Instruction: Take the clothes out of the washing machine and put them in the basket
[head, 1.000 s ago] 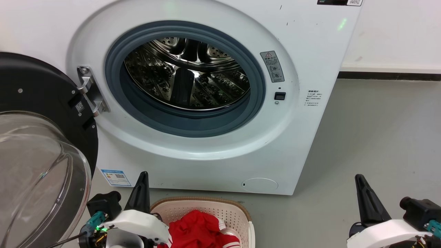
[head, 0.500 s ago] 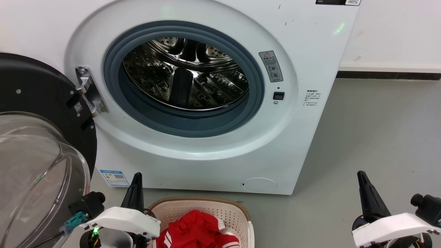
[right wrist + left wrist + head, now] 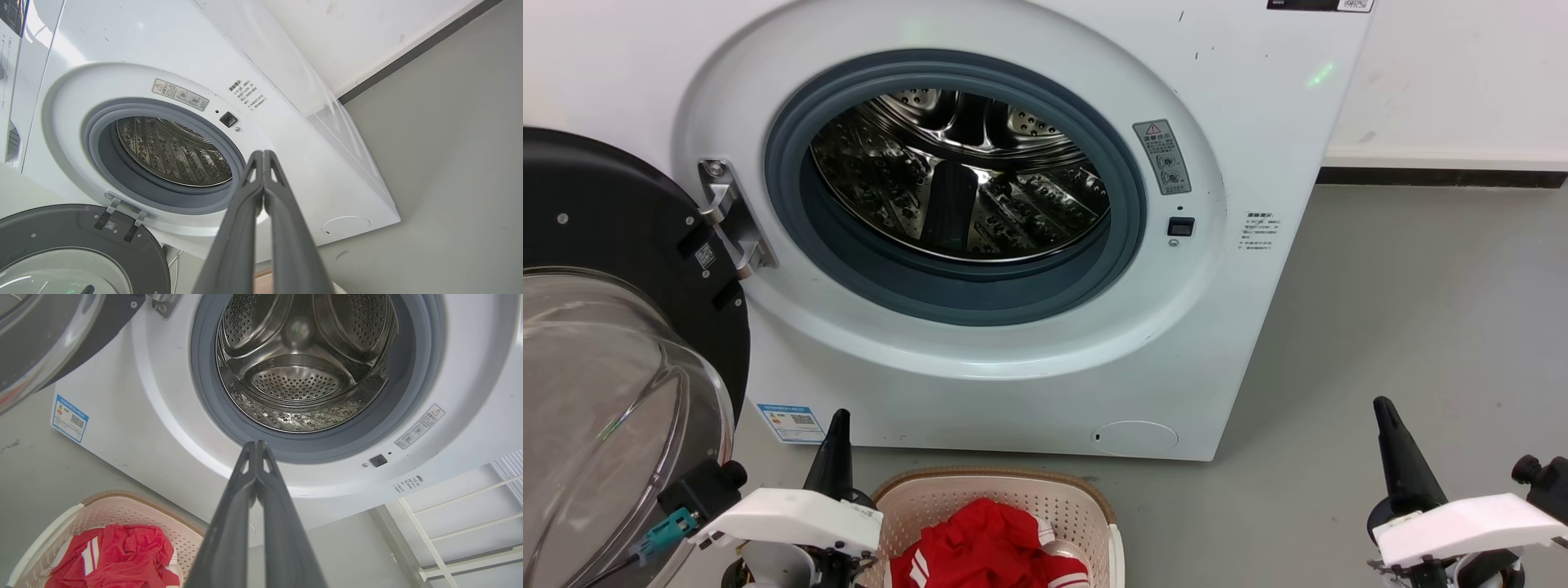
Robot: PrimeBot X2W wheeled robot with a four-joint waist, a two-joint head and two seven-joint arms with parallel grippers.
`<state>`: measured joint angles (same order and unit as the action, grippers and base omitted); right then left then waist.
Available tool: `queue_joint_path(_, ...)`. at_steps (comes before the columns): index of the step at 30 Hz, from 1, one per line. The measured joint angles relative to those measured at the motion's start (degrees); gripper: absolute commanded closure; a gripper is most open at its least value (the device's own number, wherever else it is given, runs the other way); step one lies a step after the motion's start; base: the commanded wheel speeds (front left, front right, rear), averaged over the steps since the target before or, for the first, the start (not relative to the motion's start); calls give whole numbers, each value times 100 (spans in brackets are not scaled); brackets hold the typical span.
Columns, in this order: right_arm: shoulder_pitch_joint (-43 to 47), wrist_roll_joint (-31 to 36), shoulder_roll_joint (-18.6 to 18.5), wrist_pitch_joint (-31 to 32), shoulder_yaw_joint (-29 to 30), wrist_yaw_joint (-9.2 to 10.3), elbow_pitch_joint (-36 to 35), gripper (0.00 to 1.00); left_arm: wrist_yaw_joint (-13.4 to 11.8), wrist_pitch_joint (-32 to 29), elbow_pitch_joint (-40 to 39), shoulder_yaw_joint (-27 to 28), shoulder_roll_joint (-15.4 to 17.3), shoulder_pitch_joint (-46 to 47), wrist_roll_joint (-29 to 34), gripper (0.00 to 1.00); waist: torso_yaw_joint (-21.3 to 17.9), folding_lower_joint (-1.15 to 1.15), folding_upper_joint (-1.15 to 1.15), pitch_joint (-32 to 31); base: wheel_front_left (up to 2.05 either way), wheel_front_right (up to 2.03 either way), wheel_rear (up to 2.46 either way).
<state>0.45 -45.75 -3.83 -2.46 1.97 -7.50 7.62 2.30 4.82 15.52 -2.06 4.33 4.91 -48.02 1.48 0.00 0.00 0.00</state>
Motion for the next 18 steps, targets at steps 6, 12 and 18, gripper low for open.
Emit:
queue_joint_path(6, -50, -500, -8, 57, 19, 0, 62, 100, 49, -114, -12, 80, -19, 4, -443, 100, -11, 0, 0, 1, 0, 0, 0)
queue_joint_path(12, -136, -1006, -13, 151, 40, 0, 129, 100, 108, -238, -30, 180, -41, 13, -911, 100, -23, 1, 0, 3, 0, 0, 0)
queue_joint_path(18, -181, -1419, -18, 209, 65, 0, 183, 100, 148, -327, -37, 250, -54, 15, -1292, 100, -34, 1, 0, 4, 0, 0, 0)
